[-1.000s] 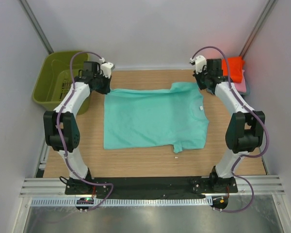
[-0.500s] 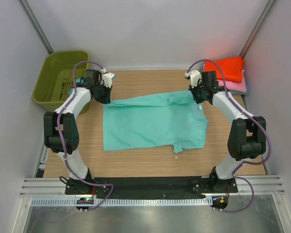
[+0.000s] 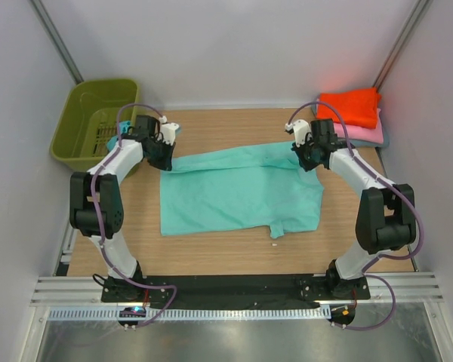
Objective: Fold and stack the t-shirts
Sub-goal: Fold the tshirt
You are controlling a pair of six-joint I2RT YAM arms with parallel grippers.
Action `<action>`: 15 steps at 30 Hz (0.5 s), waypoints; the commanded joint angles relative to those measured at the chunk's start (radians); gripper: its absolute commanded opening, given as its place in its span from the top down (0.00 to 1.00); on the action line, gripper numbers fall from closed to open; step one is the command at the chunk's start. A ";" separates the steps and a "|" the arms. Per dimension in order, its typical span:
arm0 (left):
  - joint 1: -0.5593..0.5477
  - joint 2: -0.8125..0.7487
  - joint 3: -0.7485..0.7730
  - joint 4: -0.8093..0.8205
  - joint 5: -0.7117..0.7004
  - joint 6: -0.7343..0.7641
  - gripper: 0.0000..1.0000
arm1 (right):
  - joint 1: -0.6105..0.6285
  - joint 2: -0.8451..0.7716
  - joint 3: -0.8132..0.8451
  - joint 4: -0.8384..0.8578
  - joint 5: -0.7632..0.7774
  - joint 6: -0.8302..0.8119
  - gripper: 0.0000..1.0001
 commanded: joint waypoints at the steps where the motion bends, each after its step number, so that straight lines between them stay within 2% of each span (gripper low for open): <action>1: -0.002 0.006 -0.006 -0.021 0.011 0.022 1.00 | 0.003 -0.051 -0.012 0.009 -0.011 -0.001 0.99; 8: -0.002 0.009 -0.016 -0.042 0.013 0.008 1.00 | 0.009 -0.066 -0.043 -0.013 -0.026 0.005 0.99; 11: -0.002 0.009 -0.023 -0.071 0.030 -0.018 0.89 | 0.015 -0.065 -0.055 -0.025 -0.029 -0.001 0.99; 13: -0.002 -0.002 -0.024 -0.123 0.051 -0.031 0.86 | 0.017 -0.053 -0.037 -0.060 -0.049 -0.007 0.99; 15: -0.002 -0.025 -0.044 -0.146 0.062 -0.053 0.75 | 0.018 -0.022 0.000 -0.169 -0.075 -0.025 0.91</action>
